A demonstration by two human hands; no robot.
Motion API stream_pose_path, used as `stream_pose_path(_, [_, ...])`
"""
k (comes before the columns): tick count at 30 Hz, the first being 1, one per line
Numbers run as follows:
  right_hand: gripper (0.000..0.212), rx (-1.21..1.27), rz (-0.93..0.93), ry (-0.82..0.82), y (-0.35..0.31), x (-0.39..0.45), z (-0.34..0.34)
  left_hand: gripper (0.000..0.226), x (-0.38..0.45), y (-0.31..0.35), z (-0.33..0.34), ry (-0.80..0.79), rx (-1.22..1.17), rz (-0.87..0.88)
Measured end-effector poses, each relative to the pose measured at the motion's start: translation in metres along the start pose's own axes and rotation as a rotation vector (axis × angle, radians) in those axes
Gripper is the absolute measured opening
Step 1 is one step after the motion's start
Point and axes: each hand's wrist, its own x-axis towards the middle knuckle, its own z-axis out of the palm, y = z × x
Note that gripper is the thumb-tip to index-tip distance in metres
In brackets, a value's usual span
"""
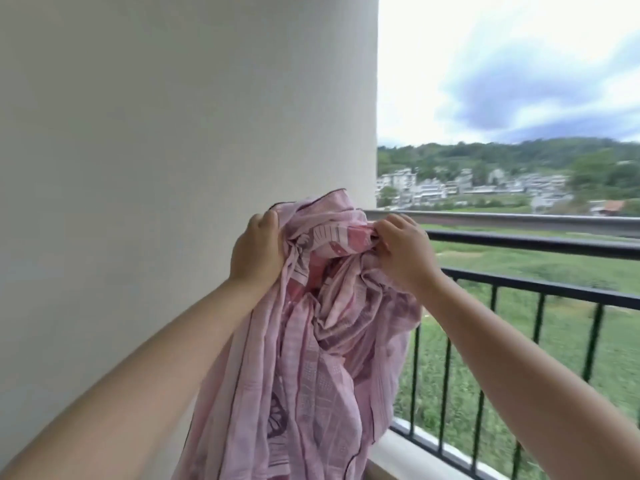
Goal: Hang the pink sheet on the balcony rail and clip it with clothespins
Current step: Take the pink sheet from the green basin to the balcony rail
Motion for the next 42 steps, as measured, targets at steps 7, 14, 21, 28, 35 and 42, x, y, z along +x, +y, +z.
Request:
stream_pose_path(7, [0.012, -0.176, 0.078, 0.079, 0.047, 0.005, -0.099, 0.020, 0.023, 0.090, -0.001, 0.041, -0.058, 0.270])
stream_pose_path(14, [0.024, -0.270, 0.137, 0.069, 0.109, -0.072, -0.167, 0.012, -0.008, 0.175, 0.040, -0.006, -0.145, 0.500])
stream_pose_path(21, [0.004, -0.306, 0.226, -0.418, 0.159, -0.188, -0.194, 0.030, -0.088, 0.228, 0.111, -0.325, -0.210, 0.608])
stream_pose_path(28, [0.015, -0.056, 0.503, -0.542, 0.164, -0.257, -0.180, 0.044, -0.140, 0.256, 0.152, -0.466, -0.248, 0.614])
stream_pose_path(35, [0.017, 0.090, 0.730, -0.217, 0.178, -0.251, -0.185, 0.022, -0.146, 0.249, 0.152, -0.378, -0.234, 0.419])
stream_pose_path(42, [0.021, 0.248, 0.904, -0.160, 0.179, -0.232, -0.178, 0.013, -0.145, 0.250, 0.130, -0.357, -0.232, 0.359])
